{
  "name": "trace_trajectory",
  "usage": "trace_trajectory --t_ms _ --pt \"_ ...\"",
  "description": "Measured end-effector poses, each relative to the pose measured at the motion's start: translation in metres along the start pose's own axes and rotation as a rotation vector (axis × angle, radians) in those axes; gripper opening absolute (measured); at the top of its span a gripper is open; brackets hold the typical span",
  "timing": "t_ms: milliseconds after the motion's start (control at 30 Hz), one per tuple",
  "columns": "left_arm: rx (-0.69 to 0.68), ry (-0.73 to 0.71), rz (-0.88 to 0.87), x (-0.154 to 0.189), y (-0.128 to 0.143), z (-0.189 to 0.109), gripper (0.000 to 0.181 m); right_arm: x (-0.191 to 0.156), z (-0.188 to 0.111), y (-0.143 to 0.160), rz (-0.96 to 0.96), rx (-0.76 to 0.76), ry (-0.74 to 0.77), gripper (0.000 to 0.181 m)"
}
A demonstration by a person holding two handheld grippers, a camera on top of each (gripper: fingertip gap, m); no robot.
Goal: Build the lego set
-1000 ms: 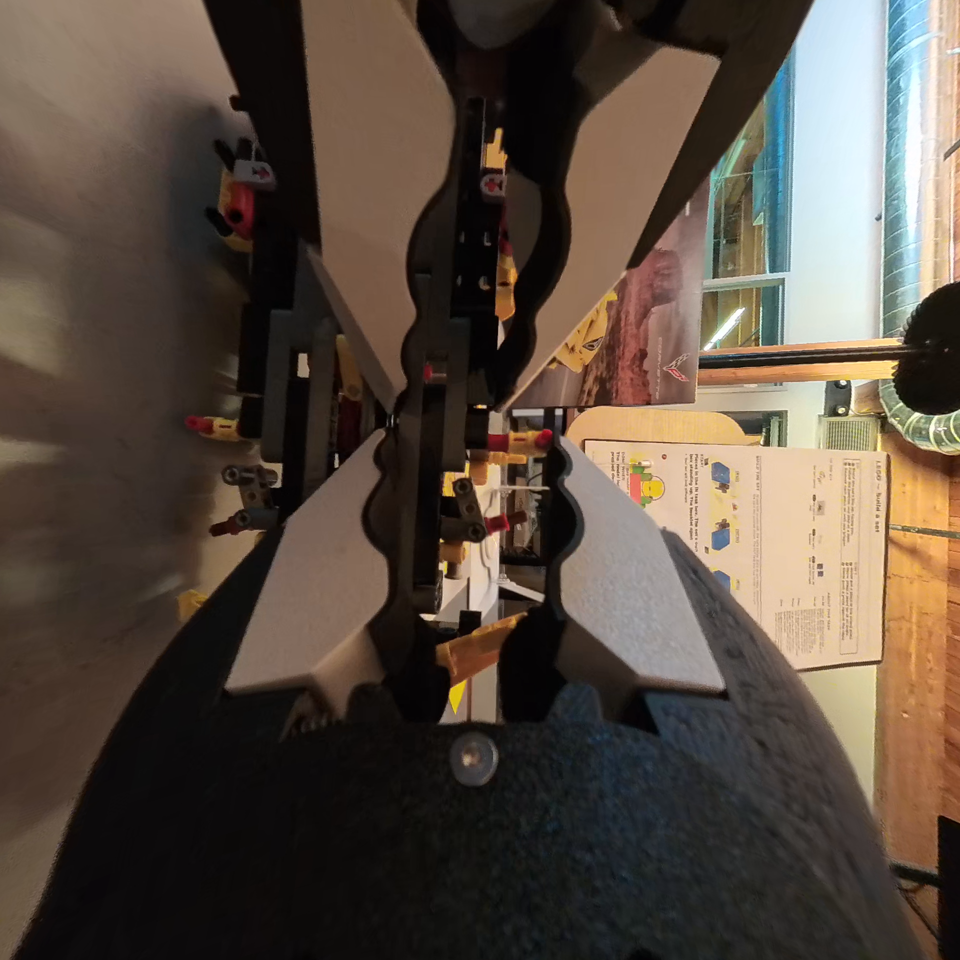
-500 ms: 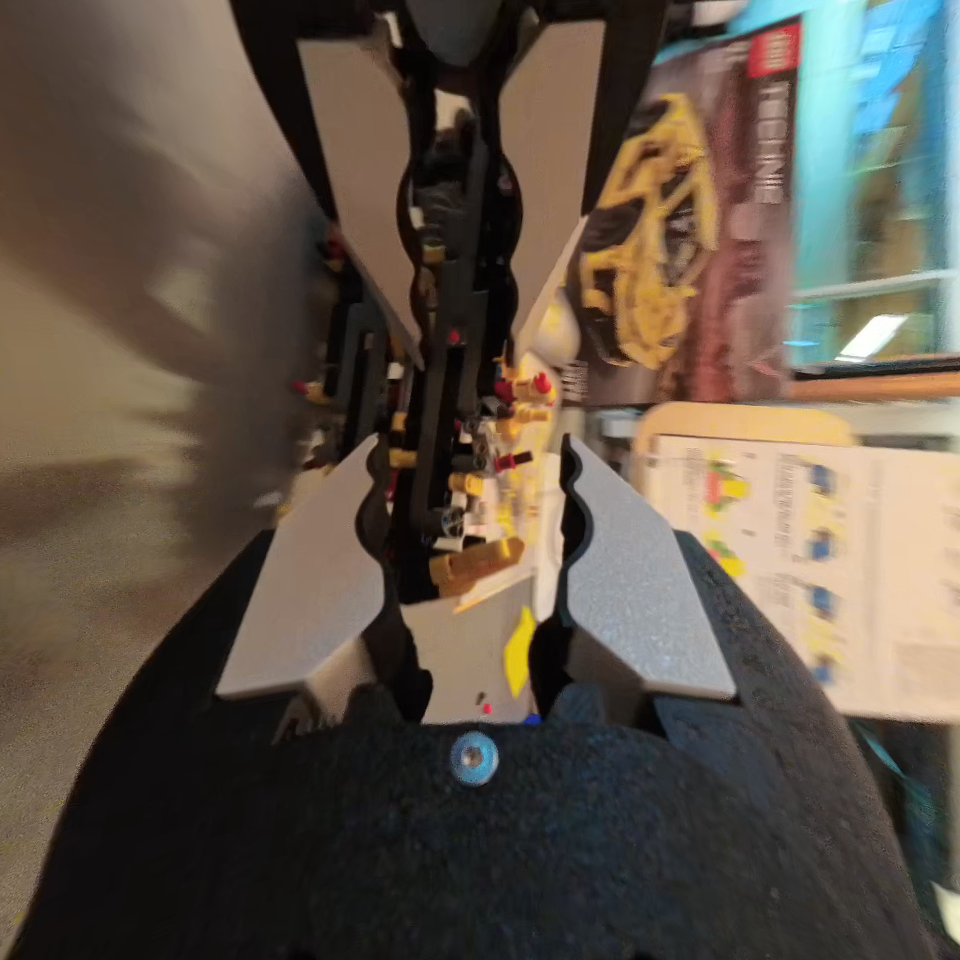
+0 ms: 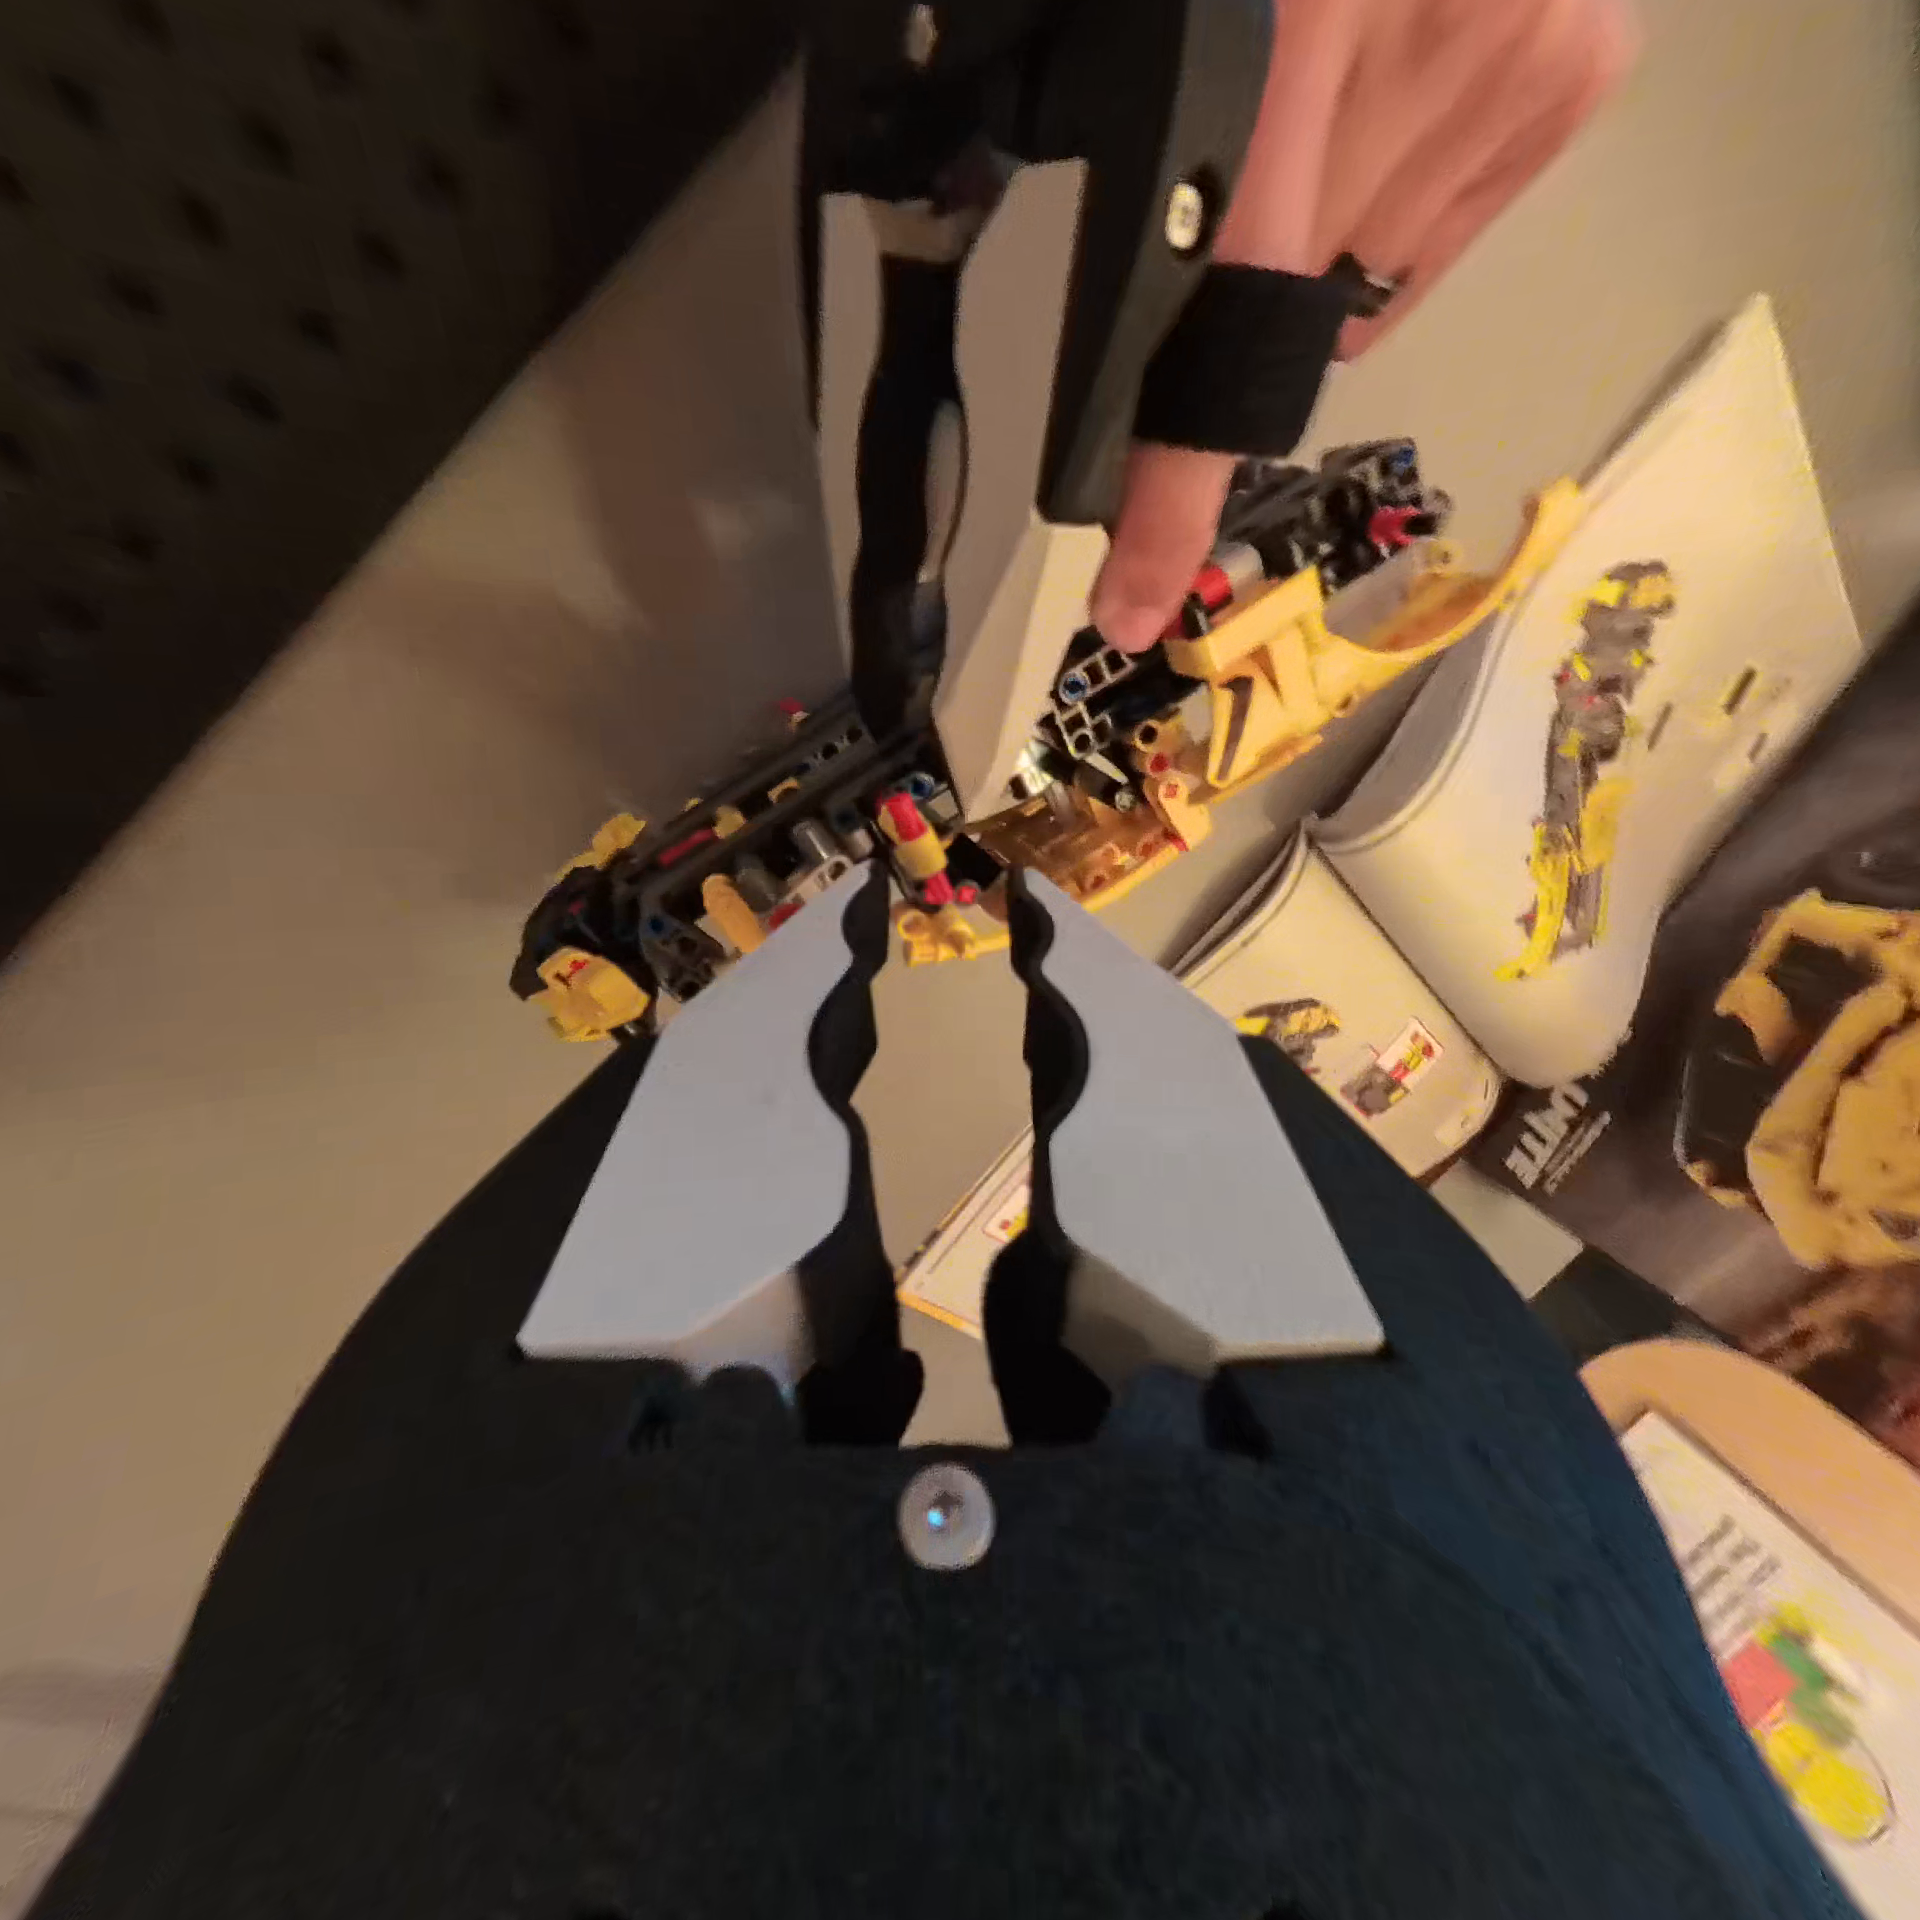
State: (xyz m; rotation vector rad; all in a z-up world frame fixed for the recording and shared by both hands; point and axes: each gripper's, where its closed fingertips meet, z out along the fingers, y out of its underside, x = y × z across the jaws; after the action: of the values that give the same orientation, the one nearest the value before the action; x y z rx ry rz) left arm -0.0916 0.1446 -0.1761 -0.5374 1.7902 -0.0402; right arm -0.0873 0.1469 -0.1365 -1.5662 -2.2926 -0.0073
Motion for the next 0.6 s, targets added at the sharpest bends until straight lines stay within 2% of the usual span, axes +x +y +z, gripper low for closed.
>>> trace_trajectory --t_ms 100,400,600 --pt "0.007 0.009 -0.008 0.000 0.000 0.000 0.033 -0.004 0.008 -0.007 -0.111 0.002 -0.056 0.018" --pt "0.013 0.034 -0.036 0.000 -0.001 -0.001 0.033 -0.012 0.017 -0.002 -0.166 -0.044 -0.276 0.006" --pt "0.011 0.033 -0.032 0.000 0.000 -0.002 0.033 -0.011 0.016 -0.003 -0.190 -0.040 -0.245 0.008"
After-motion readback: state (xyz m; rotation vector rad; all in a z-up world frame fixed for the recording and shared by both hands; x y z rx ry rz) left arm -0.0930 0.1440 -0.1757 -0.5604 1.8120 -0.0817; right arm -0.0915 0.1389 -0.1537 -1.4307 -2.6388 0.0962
